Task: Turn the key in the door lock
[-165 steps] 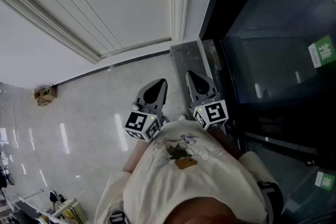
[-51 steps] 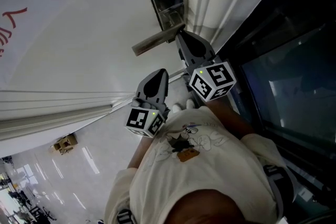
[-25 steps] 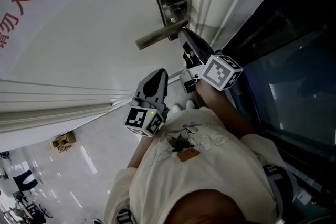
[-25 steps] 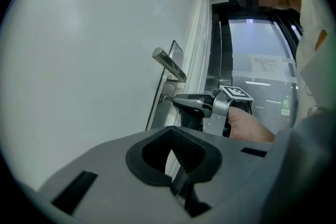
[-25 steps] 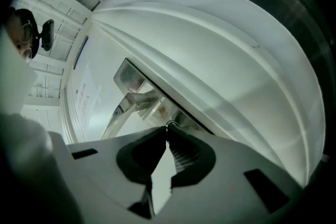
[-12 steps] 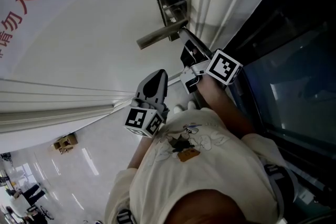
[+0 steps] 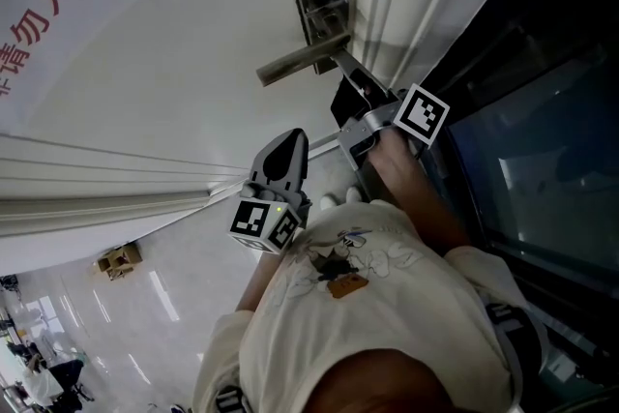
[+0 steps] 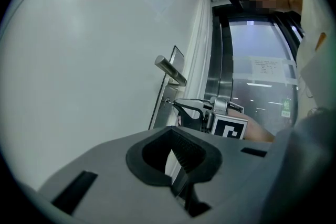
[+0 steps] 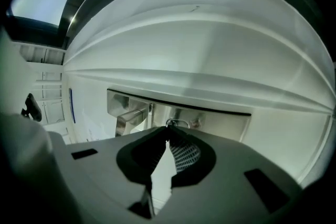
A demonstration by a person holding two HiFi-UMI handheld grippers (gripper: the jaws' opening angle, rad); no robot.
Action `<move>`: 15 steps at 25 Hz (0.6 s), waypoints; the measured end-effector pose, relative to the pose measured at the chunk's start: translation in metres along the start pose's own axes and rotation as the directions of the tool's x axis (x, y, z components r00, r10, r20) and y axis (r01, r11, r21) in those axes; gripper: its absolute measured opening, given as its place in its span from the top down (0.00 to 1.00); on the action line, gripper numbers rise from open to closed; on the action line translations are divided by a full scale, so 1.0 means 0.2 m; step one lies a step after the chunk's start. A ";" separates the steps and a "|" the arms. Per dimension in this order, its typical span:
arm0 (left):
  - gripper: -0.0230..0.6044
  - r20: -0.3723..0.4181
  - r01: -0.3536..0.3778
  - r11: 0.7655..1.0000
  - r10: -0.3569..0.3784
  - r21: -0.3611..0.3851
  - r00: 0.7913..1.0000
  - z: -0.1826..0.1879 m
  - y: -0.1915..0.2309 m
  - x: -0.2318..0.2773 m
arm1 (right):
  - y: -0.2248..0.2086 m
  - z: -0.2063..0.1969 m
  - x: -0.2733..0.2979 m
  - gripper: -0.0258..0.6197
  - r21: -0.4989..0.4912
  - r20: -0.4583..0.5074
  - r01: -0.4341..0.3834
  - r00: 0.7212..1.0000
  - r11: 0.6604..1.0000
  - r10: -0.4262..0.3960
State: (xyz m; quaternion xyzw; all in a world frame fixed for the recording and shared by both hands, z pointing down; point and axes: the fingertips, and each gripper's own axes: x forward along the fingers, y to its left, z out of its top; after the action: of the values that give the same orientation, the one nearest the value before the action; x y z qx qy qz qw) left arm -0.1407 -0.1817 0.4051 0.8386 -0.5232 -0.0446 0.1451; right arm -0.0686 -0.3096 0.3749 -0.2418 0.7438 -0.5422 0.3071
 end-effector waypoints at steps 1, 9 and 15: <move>0.96 0.002 -0.003 1.000 0.003 -0.001 1.000 0.00 0.00 0.00 | 0.00 0.00 0.00 0.93 0.009 0.000 -0.001 1.000 1.000 0.001; 0.96 0.004 -0.005 1.000 0.005 0.000 1.000 0.00 -0.01 -0.01 | -0.01 -0.01 0.00 0.93 0.156 0.001 -0.033 0.999 0.987 0.033; 0.96 0.001 -0.010 1.000 0.010 -0.003 1.000 -0.01 -0.01 -0.02 | -0.01 -0.01 0.01 0.93 0.236 0.007 -0.048 0.999 0.971 0.048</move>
State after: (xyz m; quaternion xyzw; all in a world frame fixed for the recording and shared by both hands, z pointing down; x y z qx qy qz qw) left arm -0.1412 -0.1774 0.4060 0.8358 -0.5273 -0.0453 0.1463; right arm -0.0711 -0.3091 0.3765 -0.1860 0.6794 -0.6191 0.3472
